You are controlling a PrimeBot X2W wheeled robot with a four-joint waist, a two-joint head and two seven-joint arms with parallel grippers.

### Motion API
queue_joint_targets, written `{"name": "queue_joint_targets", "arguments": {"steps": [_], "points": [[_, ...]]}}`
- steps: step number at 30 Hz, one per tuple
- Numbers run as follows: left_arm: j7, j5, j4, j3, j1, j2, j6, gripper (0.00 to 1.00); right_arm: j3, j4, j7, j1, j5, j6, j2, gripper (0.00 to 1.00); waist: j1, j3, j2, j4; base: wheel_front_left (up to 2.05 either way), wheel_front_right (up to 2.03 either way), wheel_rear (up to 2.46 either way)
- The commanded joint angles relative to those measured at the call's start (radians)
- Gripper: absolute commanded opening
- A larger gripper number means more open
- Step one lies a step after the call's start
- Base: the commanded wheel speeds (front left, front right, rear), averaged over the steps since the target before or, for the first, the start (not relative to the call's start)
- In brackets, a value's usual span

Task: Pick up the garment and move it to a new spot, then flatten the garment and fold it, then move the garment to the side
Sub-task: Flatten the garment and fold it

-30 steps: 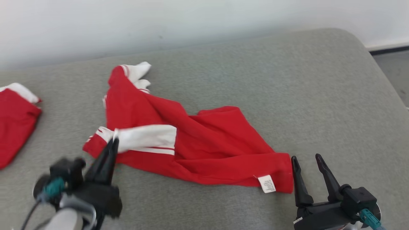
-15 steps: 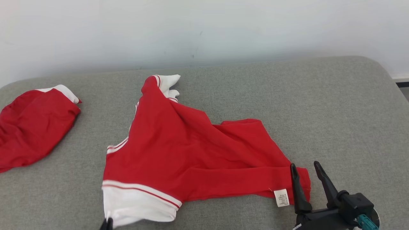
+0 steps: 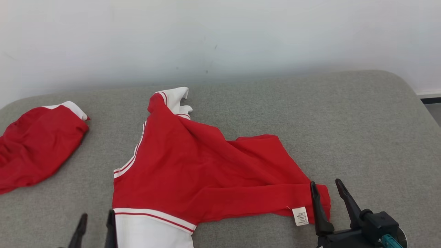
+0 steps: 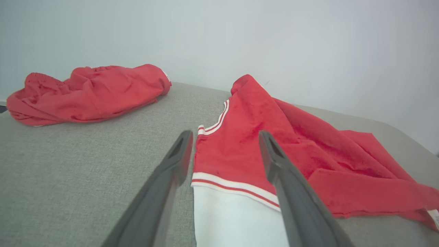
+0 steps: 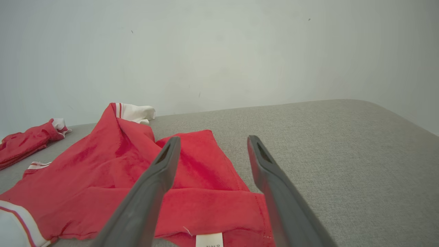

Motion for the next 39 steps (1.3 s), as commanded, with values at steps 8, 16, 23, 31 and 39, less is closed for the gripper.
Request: {"name": "queue_joint_targets", "arguments": {"steps": [8, 16, 23, 31, 39], "points": [[0.000, 0.098, 0.001, 0.156, -0.030, -0.069, -0.034, 1.00, -0.004, -0.004, 0.000, 0.012, -0.008, -0.003, -0.004, 1.00, 0.0001, -0.009, 0.0001, -0.023, 0.00, 0.00, 0.00], [0.000, 0.156, 0.027, 0.236, -0.013, -0.090, -0.081, 1.00, -0.013, -0.005, 0.000, 0.018, -0.009, -0.003, -0.004, 1.00, 0.0001, -0.017, 0.0001, -0.033, 0.00, 0.00, 0.00], [0.000, 0.188, 0.056, 0.262, -0.013, -0.111, -0.110, 1.00, -0.009, 0.003, 0.000, 0.023, -0.011, -0.003, -0.003, 1.00, 0.0001, -0.021, 0.0001, -0.027, 0.00, 0.00, 0.00], [0.000, 0.214, 0.077, 0.280, -0.026, -0.124, -0.130, 1.00, -0.007, 0.005, 0.000, 0.026, -0.013, -0.003, -0.001, 1.00, 0.0001, -0.022, 0.0001, -0.023, 0.00, 0.00, 0.00], [0.000, 0.191, 0.154, 0.242, -0.018, -0.134, -0.149, 1.00, -0.011, 0.041, 0.000, 0.006, -0.007, -0.003, -0.021, 1.00, 0.0001, -0.019, 0.0001, -0.017, 0.00, 0.00, 0.00]]}}
